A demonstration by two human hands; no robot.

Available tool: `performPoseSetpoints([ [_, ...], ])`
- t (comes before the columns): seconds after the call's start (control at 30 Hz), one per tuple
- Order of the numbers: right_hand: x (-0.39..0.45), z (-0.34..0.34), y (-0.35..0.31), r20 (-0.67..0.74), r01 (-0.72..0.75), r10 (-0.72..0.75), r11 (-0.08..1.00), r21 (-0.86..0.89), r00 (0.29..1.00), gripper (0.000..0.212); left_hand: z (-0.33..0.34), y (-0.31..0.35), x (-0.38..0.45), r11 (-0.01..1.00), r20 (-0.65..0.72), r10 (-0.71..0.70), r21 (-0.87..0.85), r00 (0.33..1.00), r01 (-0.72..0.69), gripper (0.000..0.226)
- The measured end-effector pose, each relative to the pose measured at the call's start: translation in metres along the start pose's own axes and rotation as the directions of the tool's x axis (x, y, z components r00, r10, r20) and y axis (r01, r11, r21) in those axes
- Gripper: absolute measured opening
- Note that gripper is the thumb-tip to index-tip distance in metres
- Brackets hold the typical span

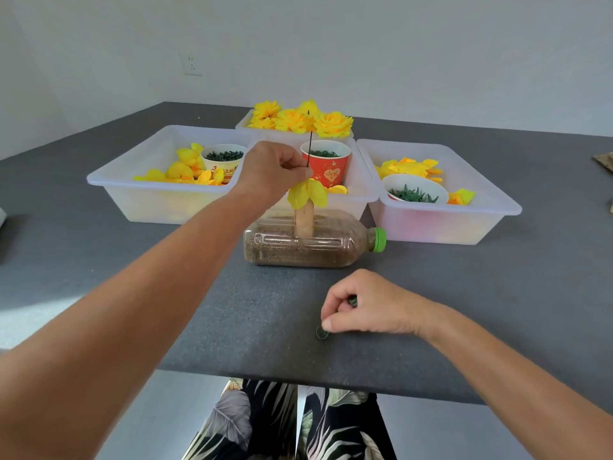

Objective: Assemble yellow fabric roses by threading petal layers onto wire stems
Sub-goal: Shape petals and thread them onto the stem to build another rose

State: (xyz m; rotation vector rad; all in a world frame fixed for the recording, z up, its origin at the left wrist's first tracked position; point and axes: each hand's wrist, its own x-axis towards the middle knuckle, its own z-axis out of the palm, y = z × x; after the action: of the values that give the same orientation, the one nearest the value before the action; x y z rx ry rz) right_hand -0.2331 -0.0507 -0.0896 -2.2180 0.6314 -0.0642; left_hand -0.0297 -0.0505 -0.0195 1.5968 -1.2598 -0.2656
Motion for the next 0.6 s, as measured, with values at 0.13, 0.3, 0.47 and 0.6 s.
performPoseSetpoints([
  [0.13,0.001,0.005,0.003,0.006,-0.006,0.006,0.996,-0.087,1.000,0.004,0.001,0.001,0.000,1.000,-0.004,0.001,0.009,1.000,-0.001,0.007],
  [0.3,0.007,0.009,0.002,-0.034,0.010,-0.017,0.981,-0.192,0.999,0.004,0.000,-0.001,0.001,1.000,0.001,0.007,0.000,1.000,-0.007,0.010],
  [0.47,0.013,0.010,0.006,-0.057,0.014,-0.026,0.977,-0.212,0.998,0.006,0.000,-0.003,0.002,1.000,-0.003,0.014,0.006,1.000,-0.014,0.008],
  [0.6,0.016,0.008,0.008,-0.105,-0.020,0.003,0.988,-0.156,0.994,0.010,0.000,-0.003,0.002,1.000,-0.003,0.012,-0.003,1.000,-0.012,0.007],
])
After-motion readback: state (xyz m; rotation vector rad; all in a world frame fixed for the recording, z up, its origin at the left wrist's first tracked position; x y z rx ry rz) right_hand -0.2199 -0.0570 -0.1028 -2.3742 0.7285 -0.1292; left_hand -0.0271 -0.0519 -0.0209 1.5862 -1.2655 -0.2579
